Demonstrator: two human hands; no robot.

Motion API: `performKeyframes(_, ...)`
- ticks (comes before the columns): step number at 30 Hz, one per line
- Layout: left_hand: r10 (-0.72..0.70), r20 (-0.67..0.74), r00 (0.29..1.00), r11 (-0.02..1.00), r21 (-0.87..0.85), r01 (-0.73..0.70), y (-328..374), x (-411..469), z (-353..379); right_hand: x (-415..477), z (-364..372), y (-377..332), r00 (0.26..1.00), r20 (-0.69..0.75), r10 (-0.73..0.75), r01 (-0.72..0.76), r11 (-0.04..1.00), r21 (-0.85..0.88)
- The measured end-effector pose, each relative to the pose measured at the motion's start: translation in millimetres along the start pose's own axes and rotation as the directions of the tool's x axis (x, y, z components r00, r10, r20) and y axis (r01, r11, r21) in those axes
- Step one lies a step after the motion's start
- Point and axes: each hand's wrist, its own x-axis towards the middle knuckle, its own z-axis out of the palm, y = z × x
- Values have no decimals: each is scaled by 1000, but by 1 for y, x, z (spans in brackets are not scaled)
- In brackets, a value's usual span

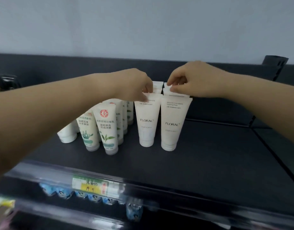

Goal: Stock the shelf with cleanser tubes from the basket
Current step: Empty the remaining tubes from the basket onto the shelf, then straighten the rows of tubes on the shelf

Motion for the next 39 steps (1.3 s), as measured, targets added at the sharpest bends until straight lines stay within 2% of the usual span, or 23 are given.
performKeyframes(3,-37,-80,996,999,-19,35,-1,-18,-1,6,4,-12,995,-59,-84,84,996,3)
performKeyframes(7,-113,-161,981,993,14,117,-10,-50,-4,18,16,-37,976,-46,-214,213,977,-28)
performKeyframes(17,-387,-200,900,907,95,411,-84,-188,4,66,59,-174,887,8,-461,461,887,12)
performKeyframes(21,-505,-171,846,843,114,526,-122,-261,15,80,87,-250,845,25,-535,534,845,22)
performKeyframes(31,-667,-89,739,713,211,669,-213,-442,49,101,172,-448,730,97,-676,677,735,23)
performKeyframes(35,-720,-72,690,670,188,718,-240,-503,78,101,211,-510,697,143,-703,705,708,47)
performKeyframes(39,-770,15,638,633,146,761,-263,-550,116,104,260,-556,638,200,-743,747,661,72)
